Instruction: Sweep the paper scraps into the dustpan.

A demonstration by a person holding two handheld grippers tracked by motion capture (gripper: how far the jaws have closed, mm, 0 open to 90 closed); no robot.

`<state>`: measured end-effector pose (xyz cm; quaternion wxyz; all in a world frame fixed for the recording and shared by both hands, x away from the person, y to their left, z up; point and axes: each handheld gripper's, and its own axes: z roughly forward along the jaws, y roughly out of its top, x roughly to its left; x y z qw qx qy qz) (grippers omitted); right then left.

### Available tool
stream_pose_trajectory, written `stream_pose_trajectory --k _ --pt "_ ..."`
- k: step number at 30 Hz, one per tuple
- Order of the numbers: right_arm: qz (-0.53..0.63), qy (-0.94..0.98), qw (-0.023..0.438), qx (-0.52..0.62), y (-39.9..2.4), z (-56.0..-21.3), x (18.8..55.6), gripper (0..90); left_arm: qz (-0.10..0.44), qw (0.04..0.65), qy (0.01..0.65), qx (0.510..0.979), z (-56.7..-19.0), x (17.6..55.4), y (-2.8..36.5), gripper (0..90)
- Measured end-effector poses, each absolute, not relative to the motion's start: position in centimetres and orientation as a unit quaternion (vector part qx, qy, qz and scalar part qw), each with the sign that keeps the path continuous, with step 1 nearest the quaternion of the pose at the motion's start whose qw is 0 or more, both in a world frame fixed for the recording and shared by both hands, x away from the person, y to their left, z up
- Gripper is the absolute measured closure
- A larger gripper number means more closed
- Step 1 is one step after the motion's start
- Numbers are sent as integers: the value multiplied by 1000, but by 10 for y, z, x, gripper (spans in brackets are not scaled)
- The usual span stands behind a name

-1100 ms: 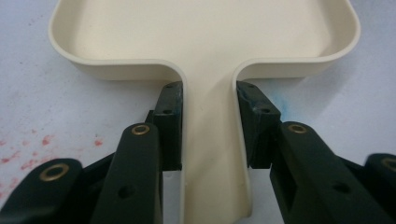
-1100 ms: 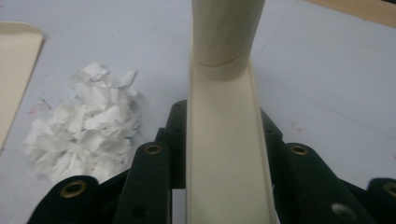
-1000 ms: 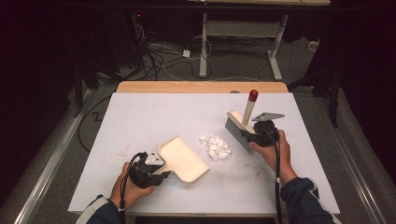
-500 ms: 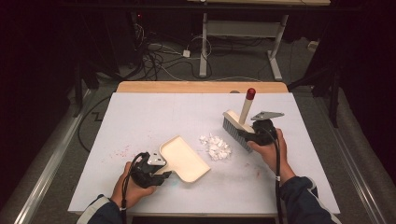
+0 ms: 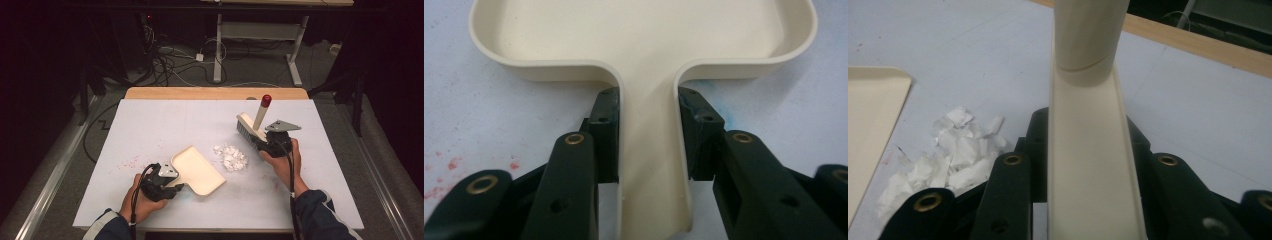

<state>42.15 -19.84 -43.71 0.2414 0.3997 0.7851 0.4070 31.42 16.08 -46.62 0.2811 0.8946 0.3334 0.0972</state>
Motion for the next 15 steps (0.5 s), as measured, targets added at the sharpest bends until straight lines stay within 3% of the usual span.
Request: stream_pose_trajectory --k 15 --pt "411 797 234 376 -161 -453 408 678 93 279 325 899 -467 318 146 637"
